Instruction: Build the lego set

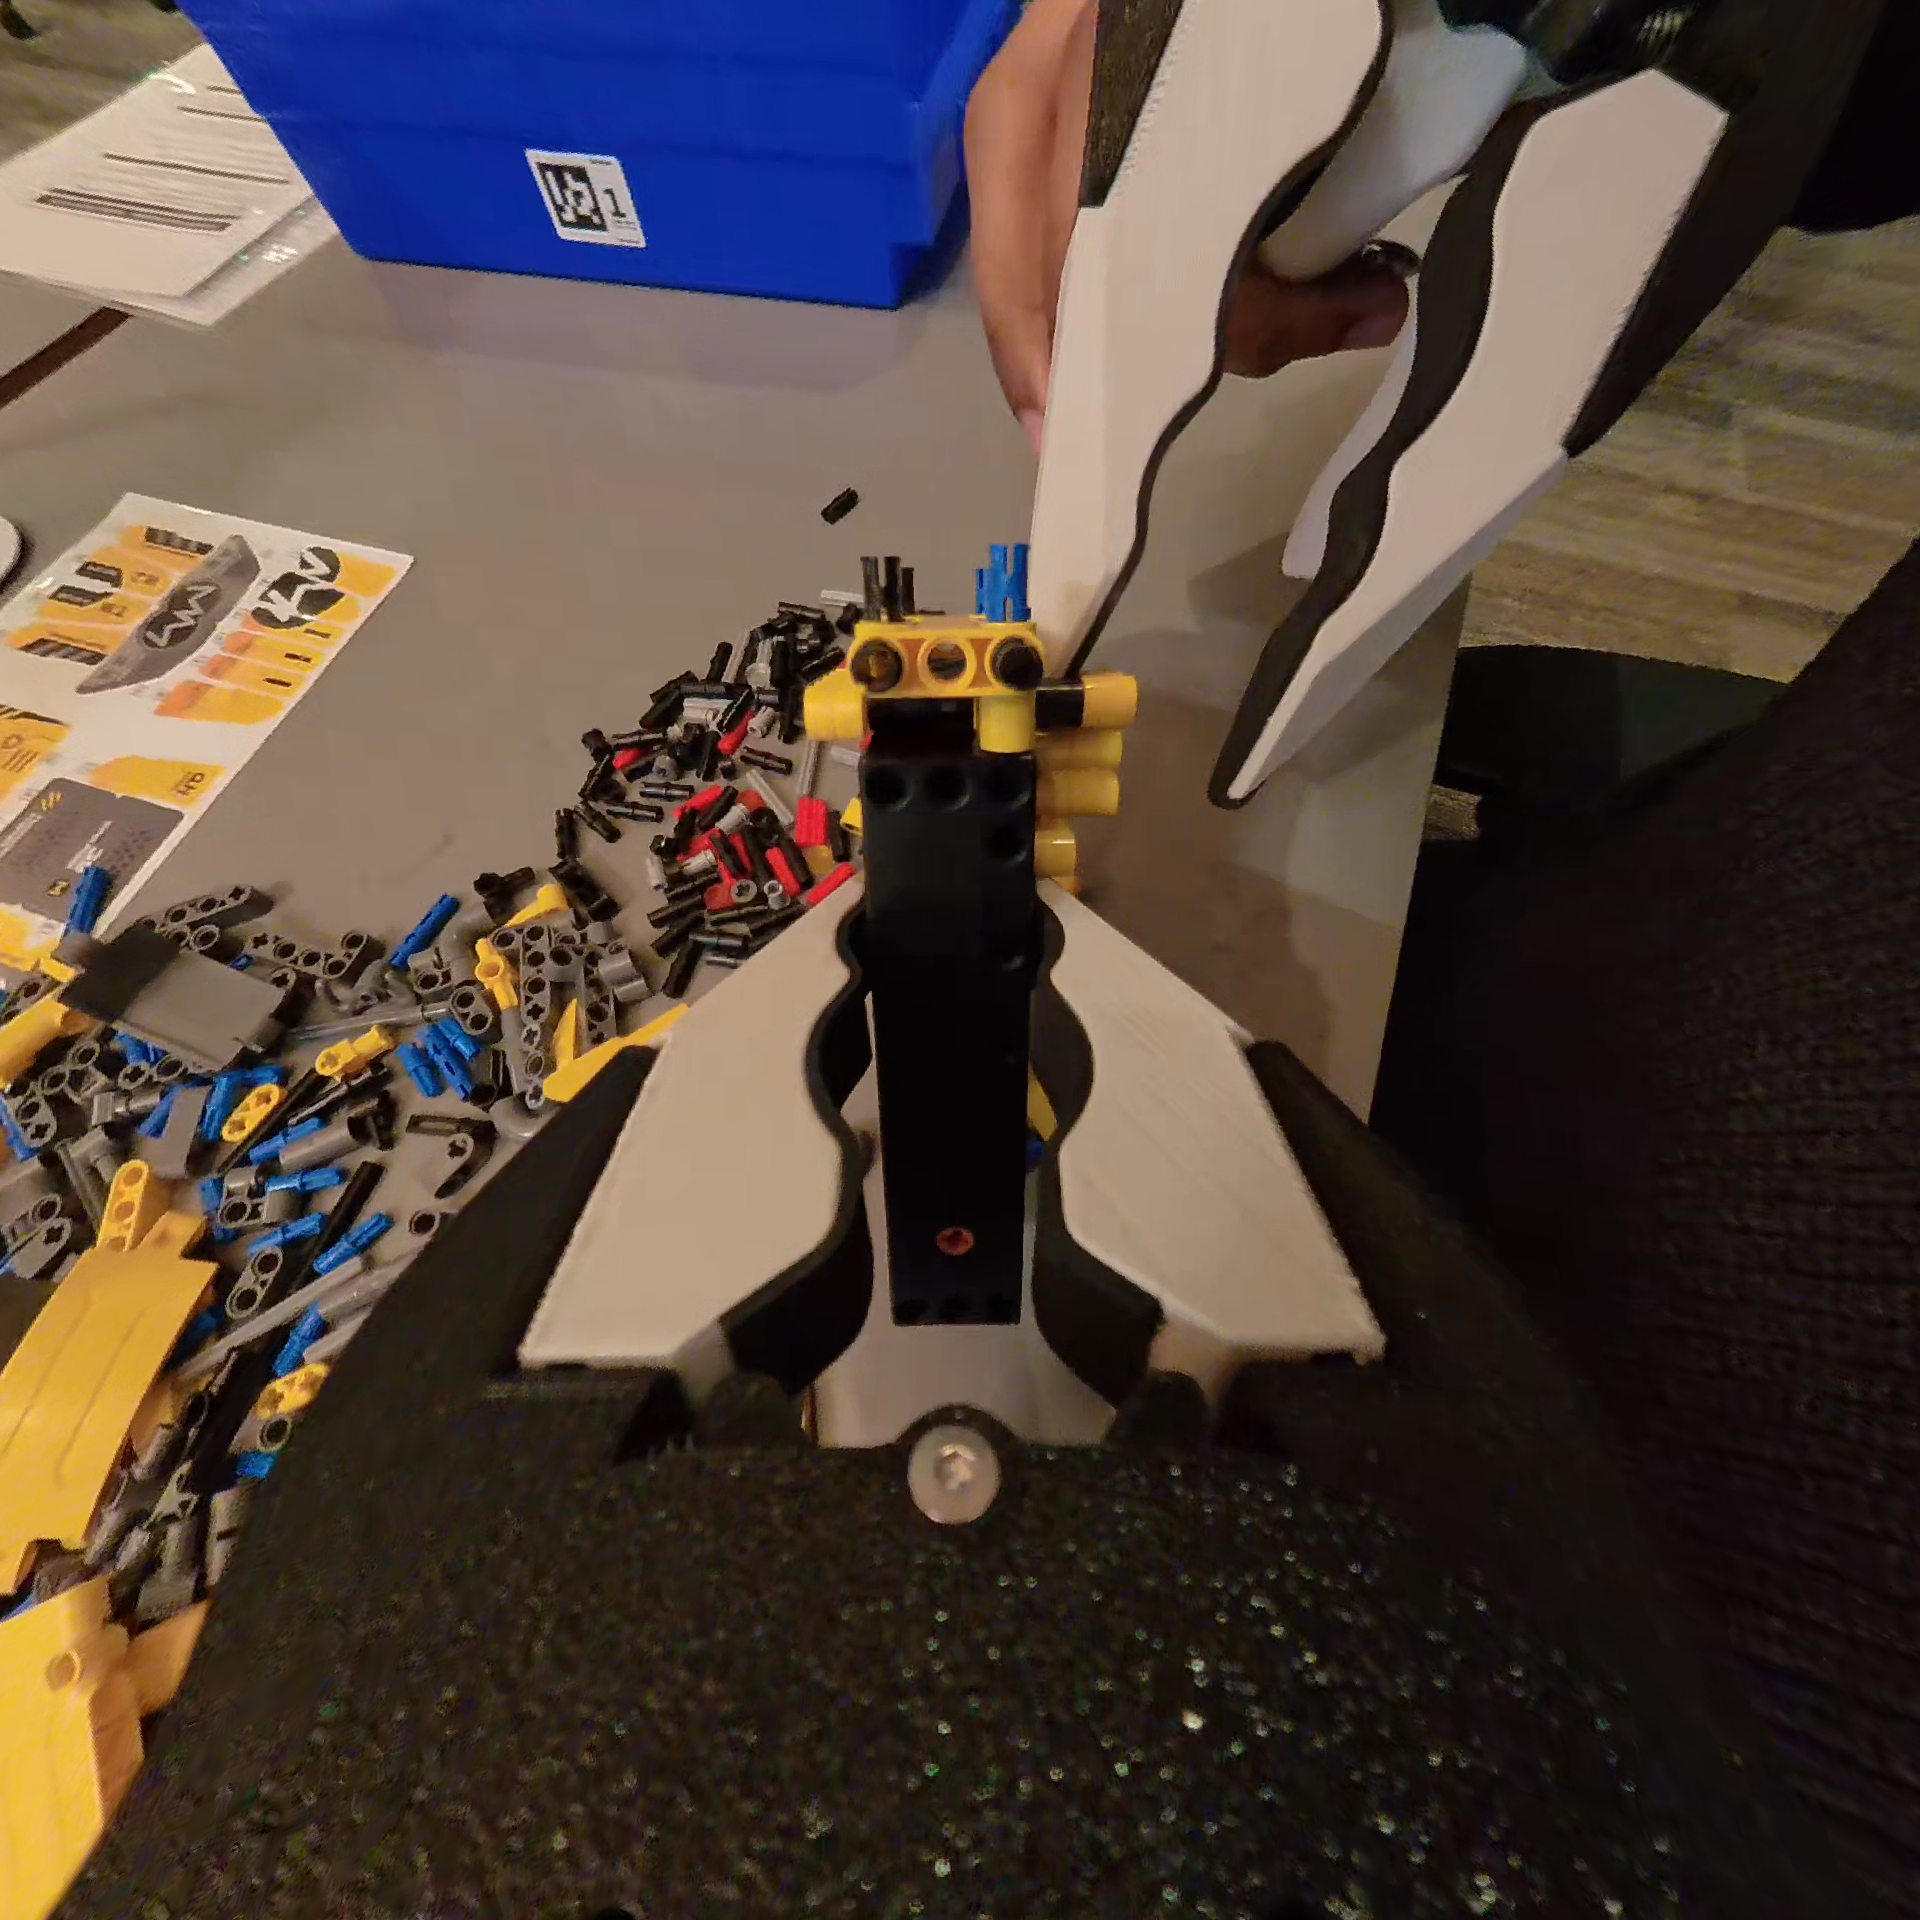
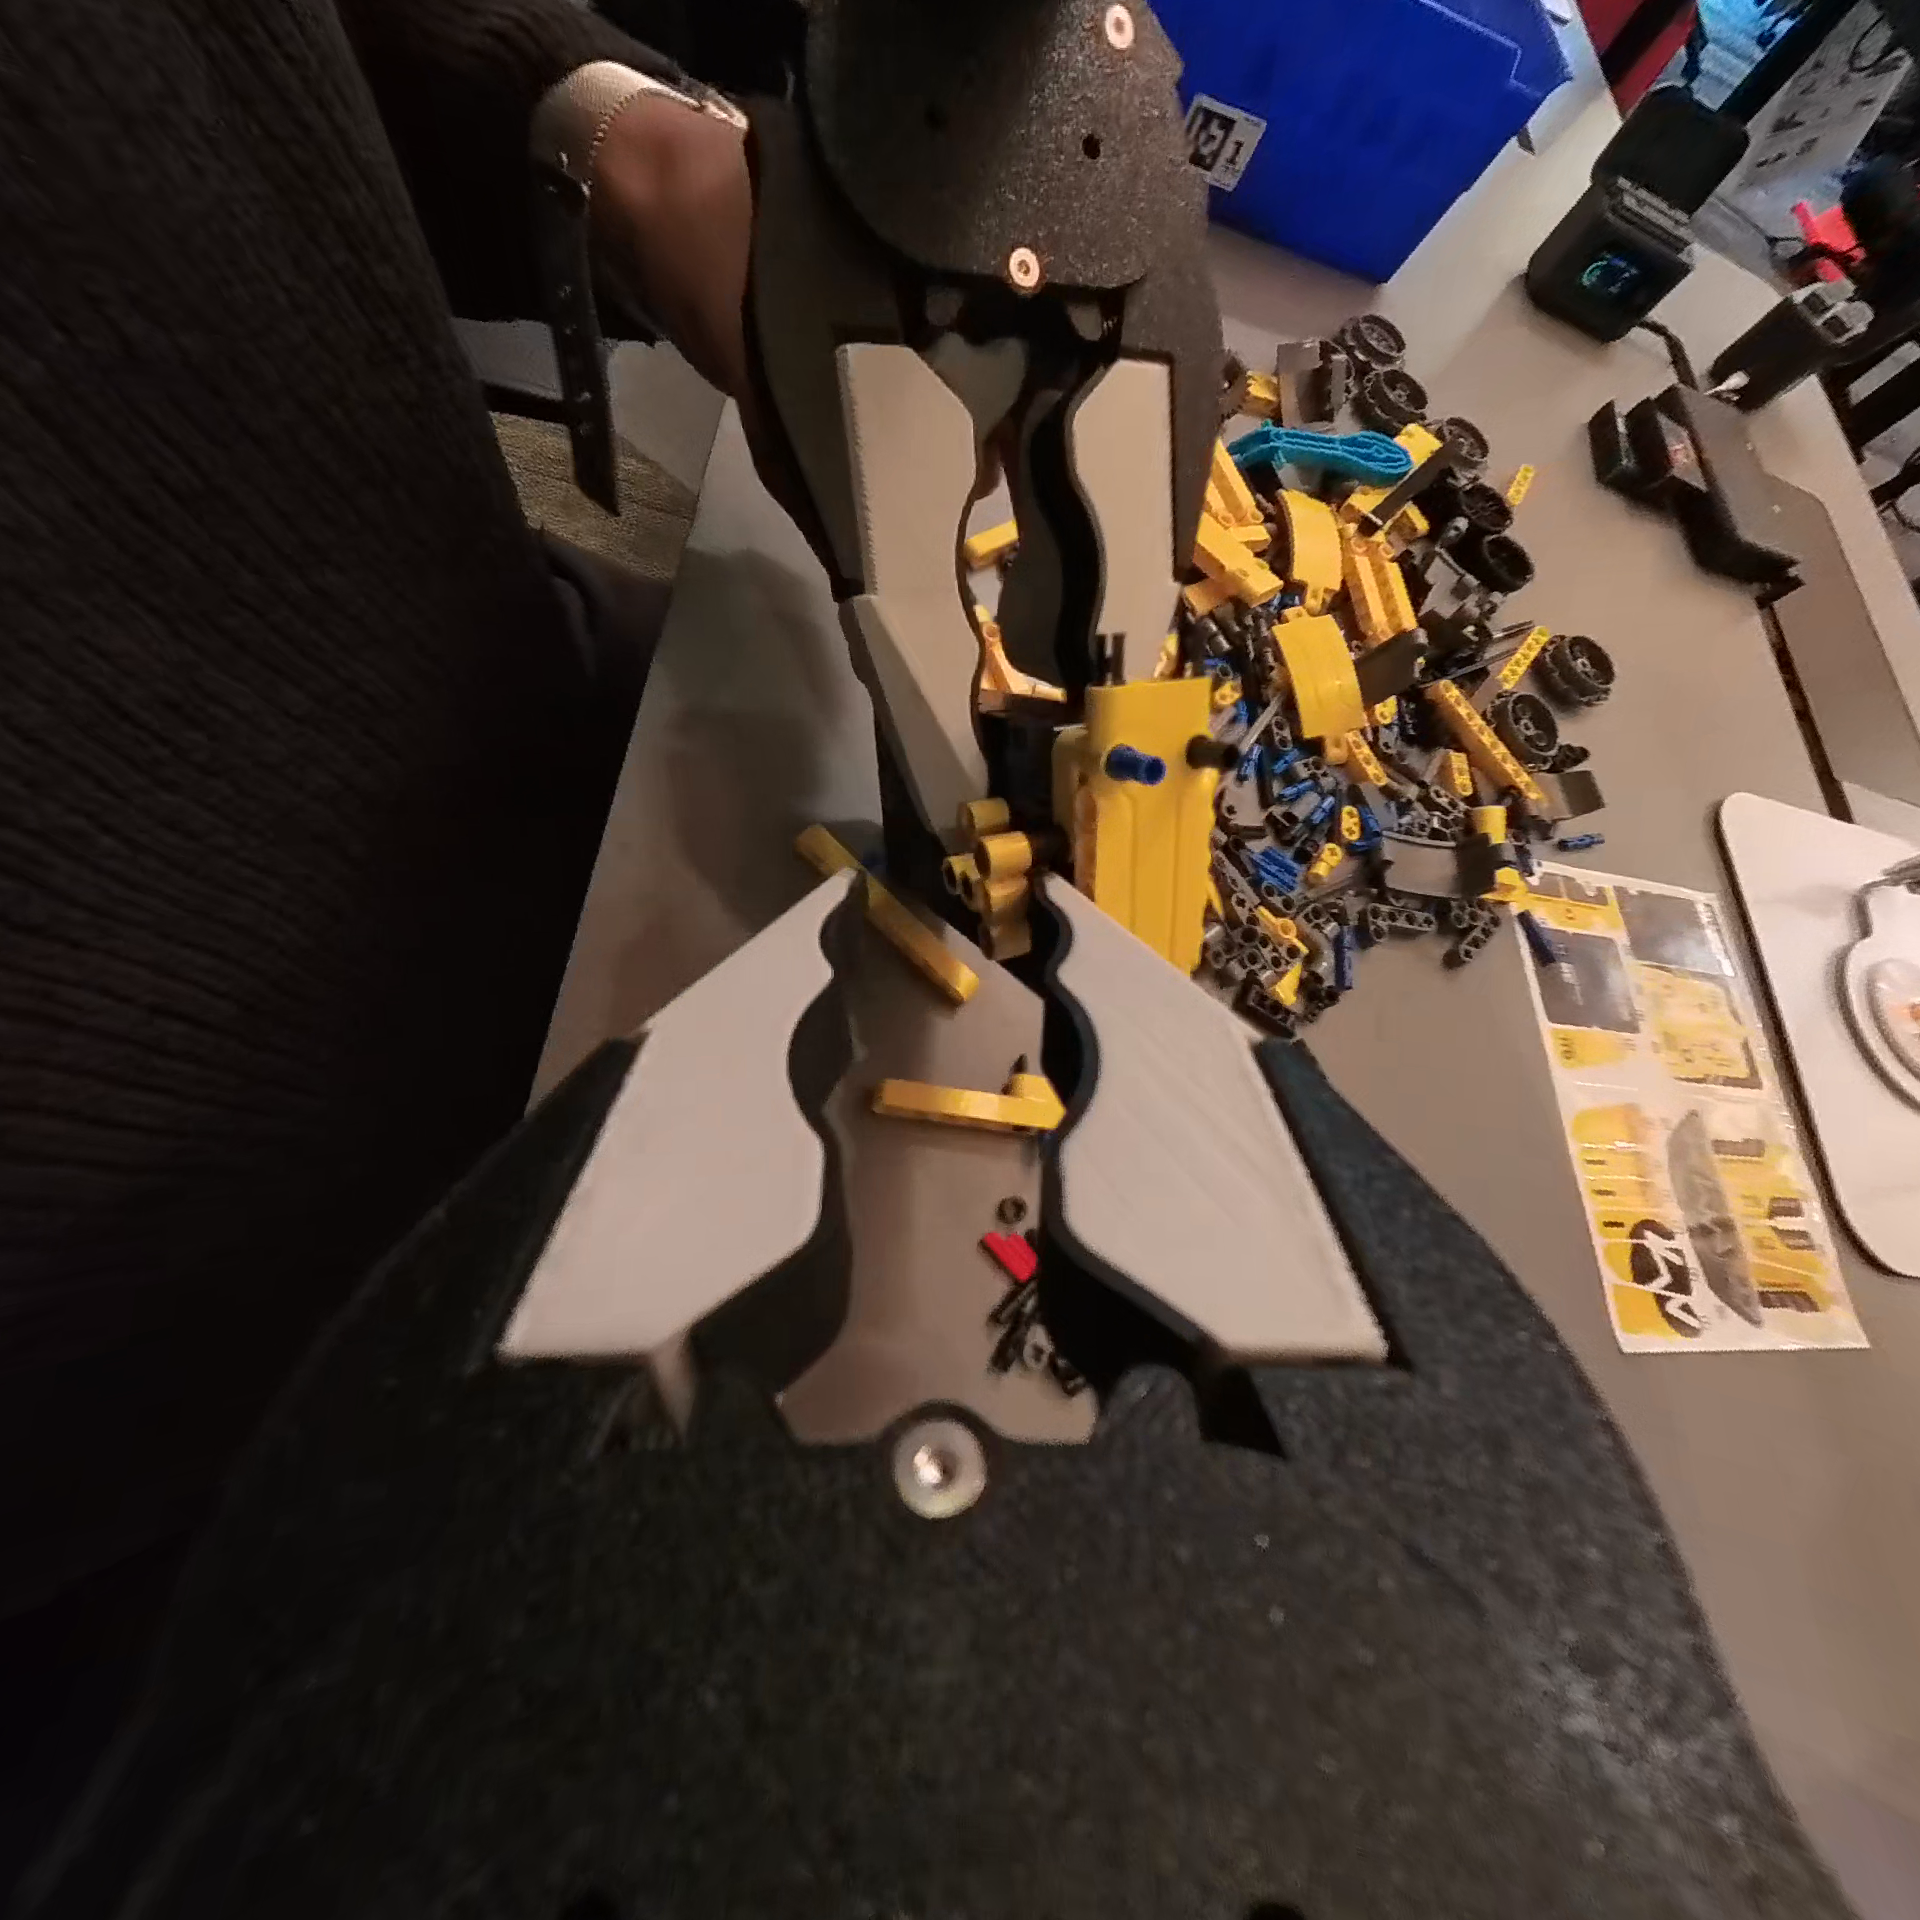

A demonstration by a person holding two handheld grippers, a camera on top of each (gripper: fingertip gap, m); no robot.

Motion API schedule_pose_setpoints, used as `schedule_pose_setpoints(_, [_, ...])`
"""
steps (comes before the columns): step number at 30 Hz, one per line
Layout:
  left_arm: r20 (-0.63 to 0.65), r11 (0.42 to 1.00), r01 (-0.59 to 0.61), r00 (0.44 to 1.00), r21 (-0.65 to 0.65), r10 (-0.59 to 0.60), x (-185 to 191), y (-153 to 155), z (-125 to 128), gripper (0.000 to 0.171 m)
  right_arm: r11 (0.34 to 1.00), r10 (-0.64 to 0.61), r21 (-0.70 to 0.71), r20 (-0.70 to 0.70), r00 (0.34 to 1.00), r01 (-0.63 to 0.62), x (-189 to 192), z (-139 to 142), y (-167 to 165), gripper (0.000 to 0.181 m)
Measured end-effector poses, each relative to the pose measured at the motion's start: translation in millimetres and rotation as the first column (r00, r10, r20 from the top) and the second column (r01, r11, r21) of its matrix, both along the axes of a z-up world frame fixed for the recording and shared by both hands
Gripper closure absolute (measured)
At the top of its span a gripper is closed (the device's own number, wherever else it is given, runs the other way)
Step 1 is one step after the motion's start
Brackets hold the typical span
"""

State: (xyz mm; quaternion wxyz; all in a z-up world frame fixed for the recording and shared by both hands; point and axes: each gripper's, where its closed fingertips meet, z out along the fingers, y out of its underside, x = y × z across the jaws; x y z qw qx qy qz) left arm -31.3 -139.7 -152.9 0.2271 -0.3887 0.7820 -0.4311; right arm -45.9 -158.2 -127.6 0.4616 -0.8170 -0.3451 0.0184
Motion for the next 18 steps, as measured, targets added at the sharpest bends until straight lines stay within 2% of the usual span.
schedule_pose_setpoints(4, [0.025, 1.000, 0.022, 0.999, 0.015, -0.022, 3, -8, -2, 0.147, 0.997, 0.030, -0.069, -0.014, 0.999, -0.031, 8, -3, -5, 0.171])
schedule_pose_setpoints(7, [0.031, 1.000, 0.018, 0.999, -0.014, -0.018, 6, -9, -3, 0.147, 0.989, 0.073, -0.121, -0.057, 0.996, -0.080, 11, -7, -8, 0.173])
schedule_pose_setpoints(13, [0.047, 0.998, 0.004, 0.999, -0.070, -0.001, 9, -6, -1, 0.148, 0.977, 0.141, -0.134, -0.179, 0.974, -0.166, 13, -5, -6, 0.174])
schedule_pose_setpoints(18, [0.042, 0.992, -0.035, 0.998, -0.120, 0.041, 12, -1, 0, 0.147, 0.973, 0.129, -0.148, -0.285, 0.950, -0.176, 17, -1, 0, 0.174])
